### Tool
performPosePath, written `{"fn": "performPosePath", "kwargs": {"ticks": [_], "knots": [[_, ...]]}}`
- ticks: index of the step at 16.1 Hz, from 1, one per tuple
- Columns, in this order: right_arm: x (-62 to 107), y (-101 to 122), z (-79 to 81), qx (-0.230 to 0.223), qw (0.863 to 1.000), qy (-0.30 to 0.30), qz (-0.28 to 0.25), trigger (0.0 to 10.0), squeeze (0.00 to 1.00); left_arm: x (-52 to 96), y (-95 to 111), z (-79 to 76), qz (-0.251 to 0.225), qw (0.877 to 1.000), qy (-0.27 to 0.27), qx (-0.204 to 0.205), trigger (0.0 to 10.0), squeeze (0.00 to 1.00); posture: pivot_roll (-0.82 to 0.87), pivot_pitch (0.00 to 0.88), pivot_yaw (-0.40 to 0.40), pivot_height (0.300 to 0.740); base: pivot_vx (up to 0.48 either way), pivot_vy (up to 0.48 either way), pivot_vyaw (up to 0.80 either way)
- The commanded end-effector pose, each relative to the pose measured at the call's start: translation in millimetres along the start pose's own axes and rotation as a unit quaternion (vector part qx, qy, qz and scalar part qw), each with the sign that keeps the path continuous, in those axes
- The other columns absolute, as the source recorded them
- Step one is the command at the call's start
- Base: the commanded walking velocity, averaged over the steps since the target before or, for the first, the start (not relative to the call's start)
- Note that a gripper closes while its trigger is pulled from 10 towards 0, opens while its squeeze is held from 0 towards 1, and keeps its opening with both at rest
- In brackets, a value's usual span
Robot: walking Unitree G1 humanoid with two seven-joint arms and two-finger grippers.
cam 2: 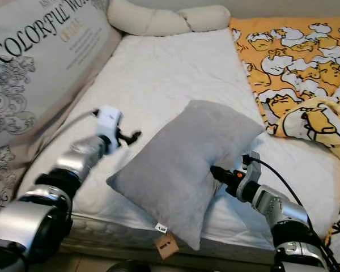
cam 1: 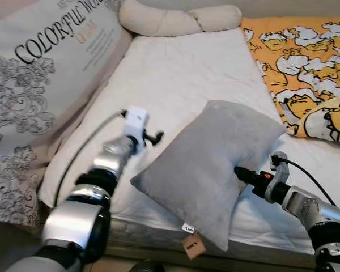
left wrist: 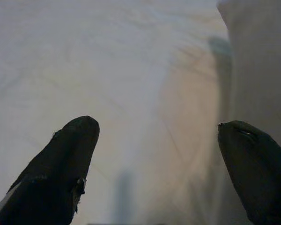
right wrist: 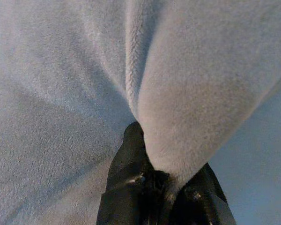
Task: Clean up the room
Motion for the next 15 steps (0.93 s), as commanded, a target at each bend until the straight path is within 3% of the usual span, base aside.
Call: {"fn": "performPosePath", "kwargs": {"ticks": [1,3,4,6,7,10,12,13,15], "knots": [[-3.9,-0.8,6.5,0.011,1.0,0.014,-0.001,0.0,0.0,-0.9,-9.6,-8.2,0.016,1.0,-0.014,-0.018,10.0,0.0,-0.09,0.0,0.177,0.74,0.0,0.0,0.0],[-20.2,2.9,22.8,0.024,0.999,0.033,-0.008,0.0,0.0,-1.5,-3.8,-43.4,-0.013,0.991,-0.126,0.047,10.0,0.0,-0.09,0.0,0.178,0.74,0.0,0.0,0.0],[-27.9,4.5,30.8,0.029,0.999,0.042,-0.009,0.0,0.0,2.5,-3.8,-52.6,-0.02,0.982,-0.178,0.056,10.0,0.0,-0.08,0.0,0.173,0.74,0.0,0.0,0.0],[-43.8,7.1,52.4,0.042,0.996,0.073,-0.006,0.0,0.0,14.6,-16.4,-62.1,-0.014,0.964,-0.261,0.045,10.0,0.0,-0.06,0.0,0.158,0.74,0.0,0.0,0.0],[-45.9,7.8,56.1,0.044,0.996,0.078,-0.006,0.0,0.0,16.3,-18.1,-62.7,-0.012,0.962,-0.27,0.048,10.0,0.0,-0.05,0.0,0.148,0.74,0.0,0.0,0.0],[-62.6,9.8,93.2,0.072,0.986,0.149,0.01,0.0,0.0,32.1,-16.1,-48.4,-0.048,0.944,-0.31,0.104,10.0,0.0,-0.01,0.0,0.094,0.74,0.0,0.0,0.0],[-64.1,13.8,108.7,0.084,0.978,0.189,0.016,0.0,0.0,38.2,-14.7,-26.0,-0.071,0.95,-0.283,0.111,10.0,0.0,0.01,0.0,0.075,0.74,0.0,0.0,0.0],[-60.3,16.7,111.4,0.088,0.974,0.208,0.017,0.0,0.0,40.4,-13.2,-11.2,-0.079,0.954,-0.261,0.126,10.0,0.0,0.01,0.0,0.073,0.74,0.0,0.0,0.0],[-50.0,19.6,93.6,0.09,0.978,0.187,0.023,0.0,0.0,43.3,-4.4,19.3,-0.108,0.959,-0.205,0.162,10.0,0.0,0.0,0.0,0.082,0.74,0.0,0.0,0.0]]}}
Point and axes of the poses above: a point about 5 cm out from each wrist's last joint towards the gripper, its own x axis pointing back from the gripper into the wrist, its own y axis along the axis of the wrist's last joint, z = x × y, the point moved 5 cm from there along -x, pointing out of the wrist towards the gripper, and after that the axes turned 11 degrees about -x, right-handed, at the moved point
